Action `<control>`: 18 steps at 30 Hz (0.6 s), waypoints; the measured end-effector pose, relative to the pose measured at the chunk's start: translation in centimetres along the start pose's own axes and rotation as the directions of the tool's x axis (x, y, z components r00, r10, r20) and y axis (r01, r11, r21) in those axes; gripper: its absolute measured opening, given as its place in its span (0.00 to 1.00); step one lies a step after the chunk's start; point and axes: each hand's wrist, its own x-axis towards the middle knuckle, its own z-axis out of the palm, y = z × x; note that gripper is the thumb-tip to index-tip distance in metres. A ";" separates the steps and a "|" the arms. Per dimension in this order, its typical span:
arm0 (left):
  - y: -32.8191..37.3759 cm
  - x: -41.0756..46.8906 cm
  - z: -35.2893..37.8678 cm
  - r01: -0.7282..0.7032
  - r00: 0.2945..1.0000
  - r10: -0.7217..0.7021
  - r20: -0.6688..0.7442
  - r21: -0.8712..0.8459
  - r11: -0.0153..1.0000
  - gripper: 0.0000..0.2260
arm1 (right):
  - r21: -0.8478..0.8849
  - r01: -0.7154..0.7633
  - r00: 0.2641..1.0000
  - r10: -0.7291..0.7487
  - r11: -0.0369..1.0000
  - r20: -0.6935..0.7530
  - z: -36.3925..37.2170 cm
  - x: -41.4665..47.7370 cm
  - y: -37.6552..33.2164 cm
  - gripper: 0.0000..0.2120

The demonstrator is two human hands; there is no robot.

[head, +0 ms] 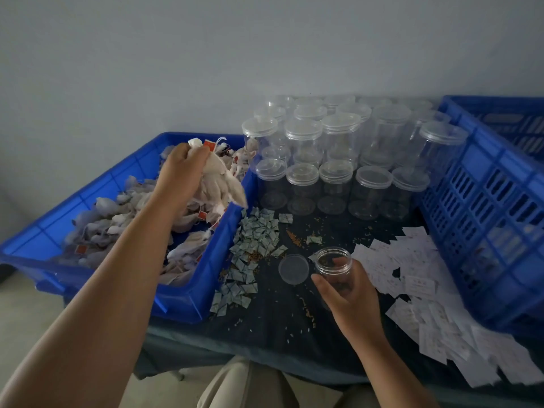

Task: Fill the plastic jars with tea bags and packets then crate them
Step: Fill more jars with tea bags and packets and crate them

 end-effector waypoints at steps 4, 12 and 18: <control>0.3 0.0 -0.1 0.001 0.998 0.008 -0.062 0.140 0.990 0.15 | -0.003 -0.004 1.000 0.004 1.000 0.013 -0.1 -0.1 0.2 0.18; -2.3 -0.5 -2.6 0.133 0.991 -0.132 -0.017 0.153 0.979 0.14 | -0.019 -0.010 1.000 0.011 1.000 0.005 0.1 0.0 0.3 0.18; 0.4 -0.3 -3.1 0.067 0.981 -0.043 0.191 -0.121 0.990 0.16 | -0.011 -0.024 1.000 0.025 1.000 0.005 0.2 0.1 0.6 0.20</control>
